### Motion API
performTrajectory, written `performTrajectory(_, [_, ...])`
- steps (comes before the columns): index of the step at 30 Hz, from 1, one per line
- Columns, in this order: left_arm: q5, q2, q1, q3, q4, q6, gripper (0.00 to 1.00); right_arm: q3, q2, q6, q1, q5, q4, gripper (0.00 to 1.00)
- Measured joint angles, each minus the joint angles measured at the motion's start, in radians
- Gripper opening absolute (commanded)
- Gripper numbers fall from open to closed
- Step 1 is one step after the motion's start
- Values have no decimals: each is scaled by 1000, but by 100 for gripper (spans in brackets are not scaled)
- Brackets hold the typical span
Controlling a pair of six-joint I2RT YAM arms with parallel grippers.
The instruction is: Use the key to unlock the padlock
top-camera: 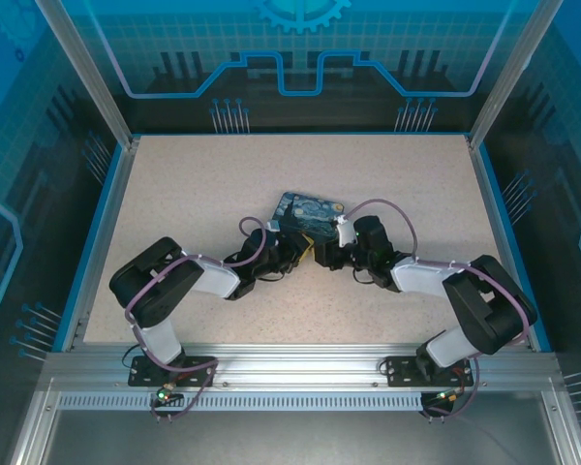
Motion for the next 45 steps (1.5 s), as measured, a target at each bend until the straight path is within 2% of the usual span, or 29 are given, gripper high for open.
performTrajectory(11, [0, 0, 0, 0, 0, 0, 6, -17, -11, -4, -7, 4, -13, 22])
performTrajectory(13, [0, 0, 0, 0, 0, 0, 5, -19, -13, -5, -10, 4, -15, 21])
performTrajectory(16, [0, 0, 0, 0, 0, 0, 6, -20, -17, -9, -13, 4, -14, 13])
performTrajectory(25, [0, 0, 0, 0, 0, 0, 5, -17, -16, -12, -13, 3, -15, 12])
performTrajectory(30, [0, 0, 1, 0, 1, 0, 5, -12, -14, -25, -13, -3, -14, 0])
performTrajectory(45, [-17, 8, 9, 0, 0, 0, 4, 27, 39, -48, -8, -8, -16, 0])
